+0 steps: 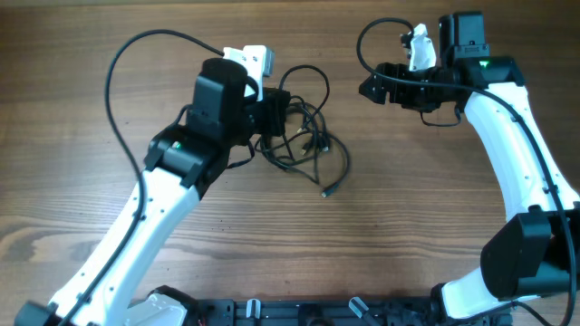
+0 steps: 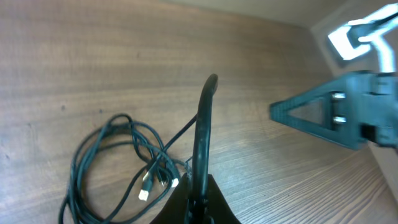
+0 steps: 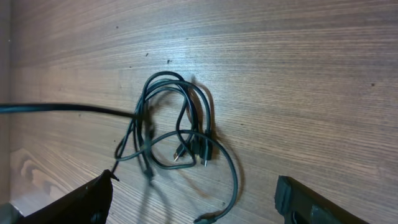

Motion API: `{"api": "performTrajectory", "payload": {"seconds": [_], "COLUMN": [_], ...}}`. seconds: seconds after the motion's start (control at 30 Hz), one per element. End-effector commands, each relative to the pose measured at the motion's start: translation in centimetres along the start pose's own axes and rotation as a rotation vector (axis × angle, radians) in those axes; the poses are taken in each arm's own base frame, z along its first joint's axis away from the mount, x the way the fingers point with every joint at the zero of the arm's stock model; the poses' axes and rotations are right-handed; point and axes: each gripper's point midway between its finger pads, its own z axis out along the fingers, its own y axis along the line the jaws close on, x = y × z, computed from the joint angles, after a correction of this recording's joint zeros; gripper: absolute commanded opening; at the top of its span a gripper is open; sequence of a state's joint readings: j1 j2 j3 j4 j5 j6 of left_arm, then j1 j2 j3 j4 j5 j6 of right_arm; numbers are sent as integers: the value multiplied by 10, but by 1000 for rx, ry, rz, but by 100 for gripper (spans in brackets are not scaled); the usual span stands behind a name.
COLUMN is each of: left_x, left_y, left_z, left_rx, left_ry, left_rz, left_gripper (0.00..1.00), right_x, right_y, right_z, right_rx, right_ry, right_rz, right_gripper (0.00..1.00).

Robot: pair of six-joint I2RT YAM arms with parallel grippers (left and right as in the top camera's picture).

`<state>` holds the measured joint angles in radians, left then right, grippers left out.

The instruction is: Untangle cables

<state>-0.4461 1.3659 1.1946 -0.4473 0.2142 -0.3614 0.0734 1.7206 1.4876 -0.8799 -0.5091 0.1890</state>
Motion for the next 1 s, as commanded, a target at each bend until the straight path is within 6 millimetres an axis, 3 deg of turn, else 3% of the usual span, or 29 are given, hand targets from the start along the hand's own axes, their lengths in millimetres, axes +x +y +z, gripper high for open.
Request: {"api": "performTrajectory", "payload": {"seconds": [0.0,0.27,0.73,0.97], "left_x": [8,10,15,15], "left_y": [4,5,7,7], "left_z": [15,19,18,18], "left_rx": [-5,-11,-22,-23], "left_ry": [41,48,66,68], "left_rz": [-81,-213,-237,-236], "left_gripper": [4,4,4,4], "right_x": [0,8,14,17], "right_y": [7,16,18,31], "right_z": [-5,-1,0,3], "right_rx": [-24,-30,-32,-78], "right_ry": [0,29,51,65], "right_rz": [21,9,72,44], "right_gripper": [85,86,86,85]}}
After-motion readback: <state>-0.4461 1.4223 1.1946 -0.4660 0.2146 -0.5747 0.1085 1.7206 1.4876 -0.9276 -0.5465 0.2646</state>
